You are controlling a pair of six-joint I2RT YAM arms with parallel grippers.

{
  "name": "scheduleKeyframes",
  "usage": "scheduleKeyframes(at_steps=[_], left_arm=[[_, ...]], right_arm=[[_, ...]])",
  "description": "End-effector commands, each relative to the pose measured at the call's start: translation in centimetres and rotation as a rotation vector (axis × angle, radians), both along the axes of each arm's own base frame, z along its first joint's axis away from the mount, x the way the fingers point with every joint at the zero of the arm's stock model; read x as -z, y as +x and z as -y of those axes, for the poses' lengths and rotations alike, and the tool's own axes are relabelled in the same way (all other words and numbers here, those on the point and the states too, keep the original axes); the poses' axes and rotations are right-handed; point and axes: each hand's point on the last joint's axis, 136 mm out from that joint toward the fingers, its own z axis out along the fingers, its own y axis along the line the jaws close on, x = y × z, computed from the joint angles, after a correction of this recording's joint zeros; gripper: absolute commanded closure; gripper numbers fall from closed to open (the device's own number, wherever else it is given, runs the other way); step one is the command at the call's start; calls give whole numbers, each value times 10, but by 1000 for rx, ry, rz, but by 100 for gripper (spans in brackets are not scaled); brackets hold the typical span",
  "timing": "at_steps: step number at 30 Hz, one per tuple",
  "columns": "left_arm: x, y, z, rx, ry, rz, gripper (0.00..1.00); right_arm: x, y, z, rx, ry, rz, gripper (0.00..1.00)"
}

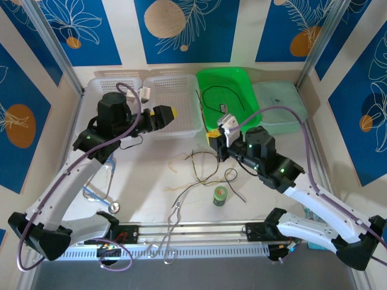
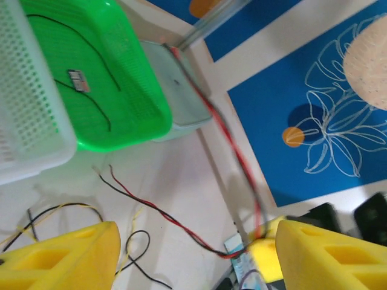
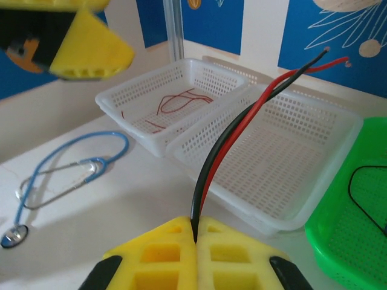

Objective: Untangle the cables

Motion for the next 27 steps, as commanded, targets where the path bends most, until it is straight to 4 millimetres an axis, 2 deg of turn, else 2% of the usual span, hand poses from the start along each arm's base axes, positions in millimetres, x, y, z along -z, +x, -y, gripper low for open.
scheduleKeyframes(at_steps=[1, 4, 7, 11, 14, 17, 21, 23, 27], left_arm=[[-8, 2, 15, 68, -89, -10, 36], [-1, 5, 19, 68, -96, -26, 41], [16, 6, 19, 63, -69, -53, 43], [37, 9, 11, 17, -2, -77, 43], [43, 11, 8, 2, 20, -85, 43], [38, 12, 19, 48, -46, -85, 44], [19, 16, 37, 124, -209, -77, 51], [18, 18, 40, 128, -228, -77, 55], [16, 20, 43, 141, -233, -78, 56]], right_arm=[[7, 10, -4, 48, -57, 139, 100], [12, 15, -11, 69, -92, 198, 100], [13, 18, -19, 78, -126, 251, 100], [12, 18, -23, 75, -133, 281, 100], [14, 15, -27, 48, -126, 283, 100], [14, 10, -28, 29, -97, 266, 100], [14, 8, -25, 30, -76, 244, 100], [16, 7, -25, 28, -79, 236, 100], [14, 5, -23, 26, -66, 228, 100]])
